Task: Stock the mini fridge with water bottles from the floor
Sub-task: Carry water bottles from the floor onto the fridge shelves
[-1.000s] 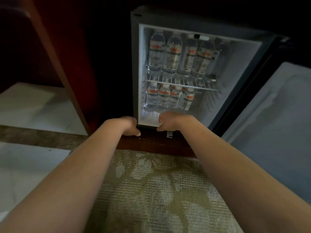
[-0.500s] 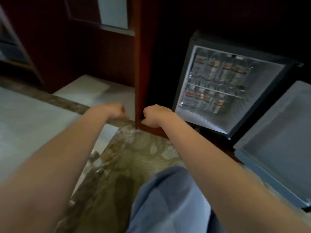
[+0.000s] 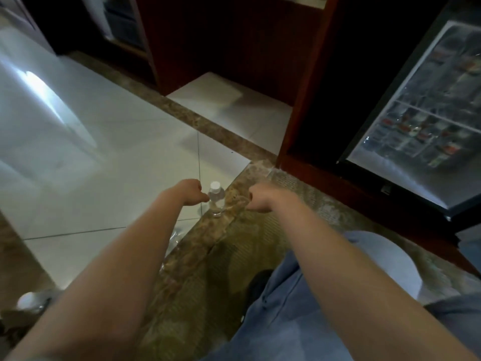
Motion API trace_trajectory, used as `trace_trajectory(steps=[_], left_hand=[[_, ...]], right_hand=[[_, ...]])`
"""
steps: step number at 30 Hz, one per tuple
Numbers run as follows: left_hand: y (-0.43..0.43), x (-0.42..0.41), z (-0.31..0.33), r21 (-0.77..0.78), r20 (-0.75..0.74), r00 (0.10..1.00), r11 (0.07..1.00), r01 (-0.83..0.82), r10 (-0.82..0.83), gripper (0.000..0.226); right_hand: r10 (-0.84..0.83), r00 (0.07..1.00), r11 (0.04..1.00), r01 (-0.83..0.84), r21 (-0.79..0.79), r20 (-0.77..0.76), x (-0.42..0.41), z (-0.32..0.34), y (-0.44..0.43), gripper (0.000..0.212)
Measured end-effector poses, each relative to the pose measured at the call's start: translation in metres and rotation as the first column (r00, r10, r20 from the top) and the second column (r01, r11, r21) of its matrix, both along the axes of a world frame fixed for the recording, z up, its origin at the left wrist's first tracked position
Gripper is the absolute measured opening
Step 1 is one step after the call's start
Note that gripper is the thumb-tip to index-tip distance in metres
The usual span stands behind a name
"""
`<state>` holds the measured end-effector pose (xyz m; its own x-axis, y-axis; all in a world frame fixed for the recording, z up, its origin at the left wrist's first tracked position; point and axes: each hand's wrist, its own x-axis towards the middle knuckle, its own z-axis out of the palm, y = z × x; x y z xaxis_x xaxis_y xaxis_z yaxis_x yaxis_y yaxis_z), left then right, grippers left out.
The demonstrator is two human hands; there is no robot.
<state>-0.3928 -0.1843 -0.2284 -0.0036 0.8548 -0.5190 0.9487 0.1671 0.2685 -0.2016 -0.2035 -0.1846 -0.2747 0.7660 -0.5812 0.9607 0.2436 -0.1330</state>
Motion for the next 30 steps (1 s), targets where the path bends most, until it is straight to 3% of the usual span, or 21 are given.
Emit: trace_trajectory(steps=[4, 8, 9, 14, 18, 22, 30], left_hand=[[0.016, 0.019, -0.025, 0.015, 0.024, 1.0, 1.0, 0.018, -0.019, 0.06], [0.036, 0.036, -0.047, 0.068, 0.01, 1.0, 0.998, 0.006, -0.006, 0.059], [0.04, 0.039, -0.053, 0.073, -0.006, 1.0, 0.997, -0.005, 0.005, 0.058], [0.052, 0.048, -0.084, 0.014, -0.066, 0.998, 1.0, 0.006, -0.005, 0.058], [0.053, 0.048, -0.103, 0.141, -0.139, 0.99, 0.99, -0.018, 0.038, 0.044], [0.056, 0.055, -0.109, 0.196, -0.191, 0.98, 0.98, -0.024, 0.062, 0.031], [0.051, 0.055, -0.089, 0.165, -0.12, 0.991, 0.984, 0.071, -0.052, 0.037]], right_hand=[[-0.081, 0.995, 0.995, 0.078, -0.053, -0.054, 0.015, -0.003, 0.014, 0.038], [-0.16, 0.975, 0.987, 0.157, -0.032, -0.151, 0.025, -0.01, 0.024, 0.022], [-0.182, 0.97, 0.983, 0.176, -0.052, -0.16, 0.028, -0.013, 0.024, 0.027], [-0.2, 0.973, 0.974, 0.184, -0.135, -0.114, 0.036, -0.03, 0.024, 0.041], [-0.2, 0.974, 0.973, 0.184, -0.138, -0.11, 0.038, -0.032, 0.026, 0.039], [-0.213, 0.968, 0.972, 0.196, -0.126, -0.136, 0.033, -0.032, 0.027, 0.041], [-0.29, 0.932, 0.957, 0.281, -0.075, -0.217, 0.033, -0.03, 0.027, 0.048]])
